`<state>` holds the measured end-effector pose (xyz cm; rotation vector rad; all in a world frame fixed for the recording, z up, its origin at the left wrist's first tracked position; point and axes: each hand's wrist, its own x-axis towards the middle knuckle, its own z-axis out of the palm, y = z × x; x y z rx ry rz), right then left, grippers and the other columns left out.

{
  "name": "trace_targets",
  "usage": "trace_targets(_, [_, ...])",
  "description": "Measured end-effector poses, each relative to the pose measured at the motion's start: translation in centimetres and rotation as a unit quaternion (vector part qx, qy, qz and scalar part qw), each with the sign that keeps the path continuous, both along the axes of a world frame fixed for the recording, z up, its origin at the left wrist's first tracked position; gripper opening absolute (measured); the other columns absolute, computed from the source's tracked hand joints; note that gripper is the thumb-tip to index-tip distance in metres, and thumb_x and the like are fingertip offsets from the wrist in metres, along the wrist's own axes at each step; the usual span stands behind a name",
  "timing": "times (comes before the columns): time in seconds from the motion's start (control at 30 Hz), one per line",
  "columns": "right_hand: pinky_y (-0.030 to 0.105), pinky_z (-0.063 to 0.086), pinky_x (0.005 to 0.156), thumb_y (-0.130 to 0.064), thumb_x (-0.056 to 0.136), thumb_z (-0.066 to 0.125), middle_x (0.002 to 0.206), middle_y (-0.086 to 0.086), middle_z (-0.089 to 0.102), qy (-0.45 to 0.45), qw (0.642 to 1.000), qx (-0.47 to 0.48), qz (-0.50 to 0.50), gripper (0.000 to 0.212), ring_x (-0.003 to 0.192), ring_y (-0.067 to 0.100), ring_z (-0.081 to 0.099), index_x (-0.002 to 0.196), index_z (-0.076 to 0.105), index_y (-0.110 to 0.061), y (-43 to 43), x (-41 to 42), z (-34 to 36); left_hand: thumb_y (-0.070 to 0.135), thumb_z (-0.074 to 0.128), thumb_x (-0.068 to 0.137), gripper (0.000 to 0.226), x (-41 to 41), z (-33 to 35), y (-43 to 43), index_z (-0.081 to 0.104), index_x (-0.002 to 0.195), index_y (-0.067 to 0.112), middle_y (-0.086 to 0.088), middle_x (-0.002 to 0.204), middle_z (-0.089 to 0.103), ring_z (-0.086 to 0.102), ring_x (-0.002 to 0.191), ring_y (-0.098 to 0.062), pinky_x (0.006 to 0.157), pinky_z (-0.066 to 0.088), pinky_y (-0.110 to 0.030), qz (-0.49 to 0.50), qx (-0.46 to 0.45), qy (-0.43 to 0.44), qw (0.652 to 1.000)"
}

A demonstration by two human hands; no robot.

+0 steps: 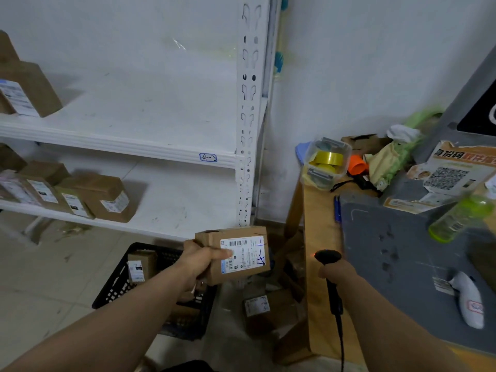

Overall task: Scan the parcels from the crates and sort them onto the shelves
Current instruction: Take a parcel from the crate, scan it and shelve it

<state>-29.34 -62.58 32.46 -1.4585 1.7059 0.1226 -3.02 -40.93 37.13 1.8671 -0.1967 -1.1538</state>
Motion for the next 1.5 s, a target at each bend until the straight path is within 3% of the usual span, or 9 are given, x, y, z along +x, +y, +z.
trace_targets(0.13, [0.035, 0.048, 0.086, -0.011, 0.101, 0.055, 0.091, 0.012, 0.047, 0.022, 1.0, 0.009, 0.007, 0.024, 0.095, 0.029, 0.053, 0.123, 0.05, -0.002, -0.4, -0.2, -0.5, 0.016, 0.09, 0.072, 0.057, 0.3, 0.1, -0.3, 0.042, 0.104, 0.019, -0.01, 0.106, 0.071, 0.071, 0.093, -0.027, 0.074, 0.06, -0.042, 0.004, -0.003, -0.004, 1.0])
trace_targets(0.23, [0.037, 0.046, 0.107, -0.014, 0.104, 0.051, 0.108, 0.015, 0.052, 0.056, 0.998, 0.009, 0.016, 0.031, 0.122, 0.033, 0.053, 0.131, 0.049, 0.001, -0.7, -0.4, -1.1, 0.023, 0.094, 0.066, 0.081, 0.9, -0.3, -0.6, 0.041, 0.126, 0.013, -0.009, 0.109, 0.073, 0.072, 0.093, -0.027, 0.065, 0.06, -0.038, -0.007, 0.008, 0.001, 1.0])
trace_targets(0.43, [0.039, 0.048, 0.106, -0.017, 0.104, 0.052, 0.097, 0.011, 0.049, 0.058, 0.998, 0.01, 0.021, 0.038, 0.123, 0.031, 0.055, 0.135, 0.046, 0.003, -0.9, -0.4, -0.2, 0.038, 0.1, 0.034, 0.112, 1.4, -0.9, -1.4, 0.047, 0.13, 0.017, -0.008, 0.109, 0.075, 0.075, 0.095, -0.028, 0.075, 0.063, -0.048, -0.035, 0.008, 0.008, 0.999])
trace_targets(0.57, [0.038, 0.057, 0.07, -0.023, 0.091, 0.073, 0.088, 0.014, 0.053, 0.051, 0.998, -0.02, -0.009, 0.053, 0.079, 0.027, 0.061, 0.127, 0.046, 0.004, -0.7, -0.4, 0.2, 0.028, 0.1, 0.049, 0.101, 0.3, 0.0, -1.9, 0.04, 0.13, 0.016, -0.01, 0.114, 0.071, 0.072, 0.099, -0.031, 0.081, 0.062, -0.05, -0.042, 0.003, 0.022, 0.999])
trace_targets(0.73, [0.03, 0.045, 0.053, -0.029, 0.082, 0.078, 0.119, 0.016, 0.058, 0.088, 0.991, -0.083, 0.063, 0.081, 0.091, 0.024, 0.06, 0.144, 0.033, -0.002, -0.7, 0.1, 1.8, 0.021, 0.094, 0.065, 0.088, -0.3, 0.1, -2.1, 0.035, 0.13, 0.017, -0.01, 0.115, 0.068, 0.069, 0.101, -0.029, 0.081, 0.06, -0.045, -0.046, 0.003, 0.026, 0.999])
trace_targets(0.87, [0.037, 0.054, 0.072, -0.027, 0.087, 0.069, 0.136, 0.02, 0.048, 0.121, 0.987, -0.062, 0.082, 0.094, 0.111, 0.033, 0.059, 0.158, 0.011, -0.013, -0.6, 0.4, 1.3, 0.021, 0.094, 0.066, 0.087, -0.3, 0.0, -1.8, 0.035, 0.13, 0.016, -0.01, 0.114, 0.068, 0.068, 0.1, -0.028, 0.075, 0.059, -0.042, -0.047, 0.0, 0.022, 0.999])
trace_targets(1.17, [0.049, 0.049, 0.102, -0.028, 0.091, 0.061, 0.143, 0.023, 0.037, 0.138, 0.984, -0.076, 0.089, 0.08, 0.124, 0.04, 0.047, 0.155, 0.016, -0.012, 1.5, -0.9, 1.4, 0.026, 0.095, 0.061, 0.091, -1.0, -0.7, -1.1, 0.04, 0.132, 0.015, -0.009, 0.114, 0.069, 0.068, 0.099, -0.027, 0.065, 0.056, -0.038, -0.051, -0.006, 0.031, 0.998])
trace_targets(1.33, [0.041, 0.053, 0.091, -0.027, 0.09, 0.069, 0.124, 0.01, 0.049, 0.059, 0.983, -0.13, 0.111, 0.061, 0.107, 0.027, 0.053, 0.142, 0.04, -0.016, 2.2, 1.3, 4.2, 0.042, 0.1, 0.035, 0.113, -0.7, -1.3, -0.9, 0.05, 0.133, 0.018, -0.004, 0.11, 0.076, 0.075, 0.097, -0.025, 0.067, 0.062, -0.04, -0.072, -0.027, 0.041, 0.996])
trace_targets(1.5, [0.042, 0.051, 0.1, -0.051, 0.092, 0.066, 0.108, -0.001, 0.071, -0.2, 0.977, -0.005, 0.067, 0.05, 0.101, 0.019, 0.065, 0.129, 0.059, -0.017, 4.8, 5.8, 7.6, 0.037, 0.096, 0.056, 0.085, -0.8, -0.1, 0.0, 0.061, 0.132, 0.022, -0.003, 0.113, 0.076, 0.072, 0.107, -0.028, 0.091, 0.058, -0.05, -0.099, -0.064, 0.102, 0.988])
